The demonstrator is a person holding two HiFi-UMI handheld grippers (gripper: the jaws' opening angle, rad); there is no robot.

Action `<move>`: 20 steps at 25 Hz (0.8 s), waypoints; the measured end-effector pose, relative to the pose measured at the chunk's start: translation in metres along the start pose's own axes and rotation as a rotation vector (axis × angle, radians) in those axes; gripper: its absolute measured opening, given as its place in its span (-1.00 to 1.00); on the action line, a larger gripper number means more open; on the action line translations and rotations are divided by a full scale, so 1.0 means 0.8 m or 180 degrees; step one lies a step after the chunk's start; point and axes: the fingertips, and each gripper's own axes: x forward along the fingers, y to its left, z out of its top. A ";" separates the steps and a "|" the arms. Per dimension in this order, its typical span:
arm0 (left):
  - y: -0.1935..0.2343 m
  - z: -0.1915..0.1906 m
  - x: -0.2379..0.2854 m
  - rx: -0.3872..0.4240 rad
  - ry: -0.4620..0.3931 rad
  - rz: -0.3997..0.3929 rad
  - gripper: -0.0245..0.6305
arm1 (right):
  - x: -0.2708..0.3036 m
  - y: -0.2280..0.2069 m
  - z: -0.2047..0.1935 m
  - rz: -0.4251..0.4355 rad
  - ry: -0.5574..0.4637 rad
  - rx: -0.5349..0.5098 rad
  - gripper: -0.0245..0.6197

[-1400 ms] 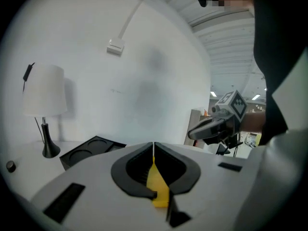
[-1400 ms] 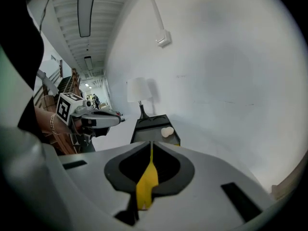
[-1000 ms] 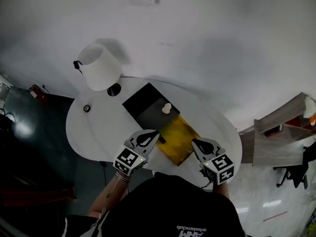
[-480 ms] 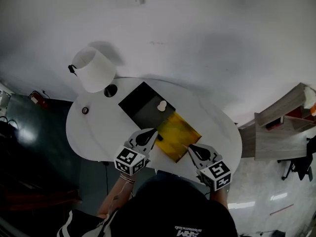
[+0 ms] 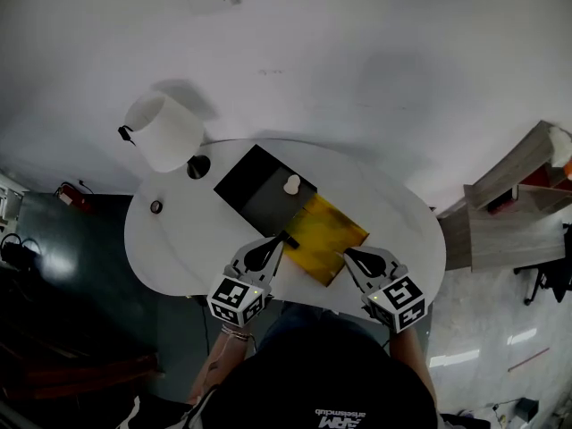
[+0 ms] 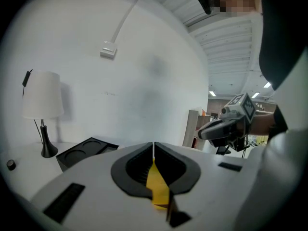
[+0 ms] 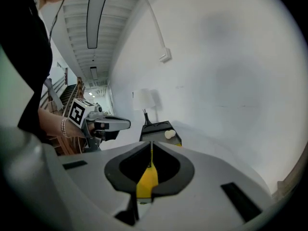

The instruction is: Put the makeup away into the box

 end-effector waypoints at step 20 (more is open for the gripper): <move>0.076 0.012 0.042 0.0165 0.0387 -0.0555 -0.86 | 0.052 -0.003 0.033 -0.0619 -0.0114 0.0357 -0.83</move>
